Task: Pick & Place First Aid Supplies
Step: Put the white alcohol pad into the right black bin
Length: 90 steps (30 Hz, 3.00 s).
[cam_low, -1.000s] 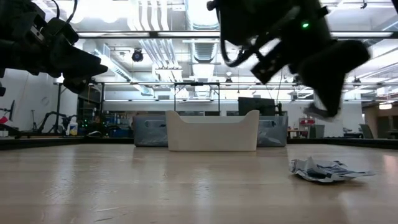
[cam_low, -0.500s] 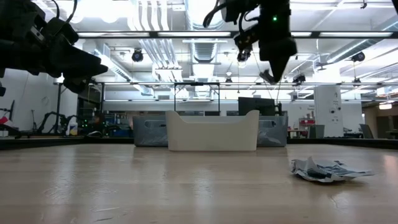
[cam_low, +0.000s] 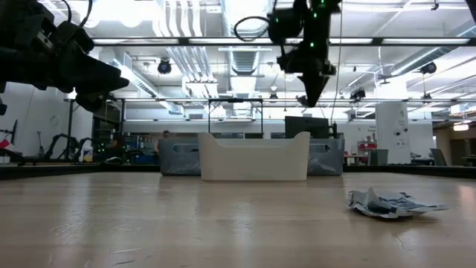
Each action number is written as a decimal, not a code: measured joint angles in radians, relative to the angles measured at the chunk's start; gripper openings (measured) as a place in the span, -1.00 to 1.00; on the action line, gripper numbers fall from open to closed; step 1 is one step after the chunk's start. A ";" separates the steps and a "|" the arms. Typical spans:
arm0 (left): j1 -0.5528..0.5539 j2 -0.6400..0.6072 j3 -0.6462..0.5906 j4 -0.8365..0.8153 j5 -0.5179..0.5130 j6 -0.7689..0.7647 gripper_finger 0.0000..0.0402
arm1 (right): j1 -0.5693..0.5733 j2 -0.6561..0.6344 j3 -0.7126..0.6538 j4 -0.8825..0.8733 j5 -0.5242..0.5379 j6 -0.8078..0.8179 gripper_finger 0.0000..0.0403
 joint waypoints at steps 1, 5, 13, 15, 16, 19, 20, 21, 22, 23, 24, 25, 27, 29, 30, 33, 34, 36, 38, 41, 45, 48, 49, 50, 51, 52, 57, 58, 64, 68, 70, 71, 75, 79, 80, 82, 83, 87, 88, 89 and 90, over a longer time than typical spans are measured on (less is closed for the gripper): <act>0.000 0.000 0.000 0.000 0.000 0.000 -0.40 | -0.030 0.006 0.000 0.004 -0.046 0.009 -0.96; 0.000 0.000 0.000 0.000 0.000 0.000 -0.40 | -0.136 0.037 0.000 0.007 -0.197 0.083 -0.96; 0.000 0.000 0.000 0.000 0.000 0.000 -0.40 | -0.237 0.125 0.000 0.019 -0.297 0.164 -0.96; 0.000 0.000 0.000 0.000 0.000 0.000 -0.40 | -0.241 0.149 0.000 0.031 -0.297 0.147 -0.96; 0.000 0.000 0.000 0.000 0.000 -0.001 -0.40 | -0.243 0.161 0.000 0.038 -0.296 0.132 -0.96; 0.000 0.000 0.000 0.000 0.000 -0.001 -0.40 | -0.245 0.194 0.000 0.051 -0.297 0.102 -0.96; 0.000 0.000 0.000 0.000 0.000 -0.001 -0.40 | -0.246 0.206 0.000 0.051 -0.296 0.092 -0.96; 0.000 0.000 0.000 0.000 0.000 -0.001 -0.40 | -0.247 0.217 0.000 0.051 -0.297 0.080 -0.96; 0.000 0.000 0.000 0.000 0.000 -0.001 -0.40 | -0.249 0.230 0.000 0.051 -0.297 0.072 -0.96; 0.000 0.000 0.000 0.000 0.000 -0.001 -0.40 | -0.251 0.243 0.000 0.051 -0.296 0.065 -0.96; 0.000 0.000 0.000 0.000 0.000 -0.001 -0.40 | -0.253 0.255 0.000 0.051 -0.296 0.057 -0.96; 0.000 0.000 0.000 0.000 0.000 -0.001 -0.40 | -0.254 0.263 0.000 0.051 -0.296 0.048 -0.96; 0.000 0.000 0.000 0.000 0.000 -0.001 -0.40 | -0.257 0.276 0.000 0.056 -0.296 0.032 -0.96; 0.000 0.000 0.000 0.000 0.000 -0.001 -0.40 | -0.258 0.280 0.000 0.066 -0.294 0.021 -0.96; 0.000 0.000 0.000 0.000 0.000 -0.001 -0.40 | -0.258 0.280 0.000 0.071 -0.294 0.012 -0.96; 0.000 0.000 0.000 0.000 0.000 -0.001 -0.40 | -0.258 0.278 0.000 0.089 -0.294 -0.026 -0.96; 0.000 0.000 0.000 0.000 -0.001 -0.001 -0.40 | -0.258 0.278 0.000 0.092 -0.294 -0.034 -0.96; 0.000 0.000 0.000 0.000 -0.001 0.000 -0.40 | -0.260 0.279 0.000 0.103 -0.294 -0.059 -0.96; 0.000 0.000 0.000 0.000 -0.006 0.000 -0.40 | -0.261 0.279 0.000 0.108 -0.294 -0.092 -0.96; 0.000 0.000 0.000 0.000 -0.034 0.002 -0.40 | -0.262 0.279 0.000 0.123 -0.294 -0.123 -0.93; 0.000 0.000 0.000 0.000 -0.068 0.005 -0.40 | -0.263 0.279 0.000 0.126 -0.294 -0.133 -0.80; 0.000 0.000 0.000 0.000 -0.079 0.005 -0.40 | -0.263 0.279 0.000 0.129 -0.291 -0.138 -0.68; 0.000 0.000 0.000 0.000 -0.079 0.005 -0.40 | -0.263 0.279 0.000 0.129 -0.289 -0.149 -0.64; 0.000 0.000 0.000 0.000 -0.079 0.005 -0.40 | -0.263 0.278 0.000 0.125 -0.289 -0.155 -0.60; 0.000 0.000 0.000 0.000 -0.079 0.005 -0.40 | -0.263 0.275 0.000 0.113 -0.289 -0.154 -0.57; 0.000 0.000 0.000 0.000 -0.079 0.005 -0.40 | -0.262 0.271 0.000 0.093 -0.289 -0.140 -0.54; 0.000 0.000 0.000 0.000 -0.079 0.006 -0.40 | -0.251 0.215 0.013 -0.105 -0.336 -0.024 -0.46; 0.000 0.000 0.000 0.000 -0.079 0.006 -0.40 | -0.244 0.198 0.013 -0.147 -0.350 0.004 -0.45; 0.000 0.000 0.000 -0.001 -0.079 0.007 -0.40 | -0.147 0.062 0.008 -0.237 -0.428 0.144 -0.42; 0.000 0.000 0.000 -0.001 -0.079 0.007 -0.40 | -0.039 -0.031 0.007 -0.230 -0.433 0.247 -0.42; 0.000 0.000 0.000 -0.001 -0.079 0.007 -0.40 | 0.024 -0.071 0.007 -0.229 -0.436 0.302 -0.44; 0.000 0.000 0.000 -0.001 -0.078 0.006 -0.40 | 0.057 -0.088 0.007 -0.227 -0.436 0.332 -0.45; 0.000 0.000 0.000 -0.001 -0.078 0.006 -0.40 | 0.201 -0.135 0.007 -0.221 -0.436 0.443 -0.49; 0.000 0.000 0.000 -0.001 -0.078 0.005 -0.40 | 0.357 -0.145 0.007 -0.203 -0.436 0.520 -0.54; 0.000 0.000 0.000 -0.001 -0.078 0.004 -0.40 | 0.396 -0.145 0.007 -0.191 -0.435 0.531 -0.55; 0.000 0.000 0.000 -0.001 -0.078 0.003 -0.40 | 0.473 -0.135 0.007 -0.151 -0.435 0.541 -0.56; 0.000 0.000 0.000 -0.001 -0.078 0.003 -0.40 | 0.509 -0.131 0.006 -0.123 -0.433 0.541 -0.57; 0.000 0.000 0.000 -0.002 -0.078 0.001 -0.40 | 0.638 -0.101 -0.001 0.022 -0.422 0.527 -0.60; 0.000 0.000 0.000 -0.002 -0.077 0.001 -0.40 | 0.665 -0.093 -0.001 0.063 -0.419 0.525 -0.60; 0.000 0.000 0.000 -0.003 -0.077 0.000 -0.40 | 0.690 -0.087 -0.001 0.097 -0.411 0.526 -0.61; 0.000 0.000 0.000 -0.004 -0.077 0.000 -0.40 | 0.709 -0.076 -0.002 0.119 -0.397 0.527 -0.61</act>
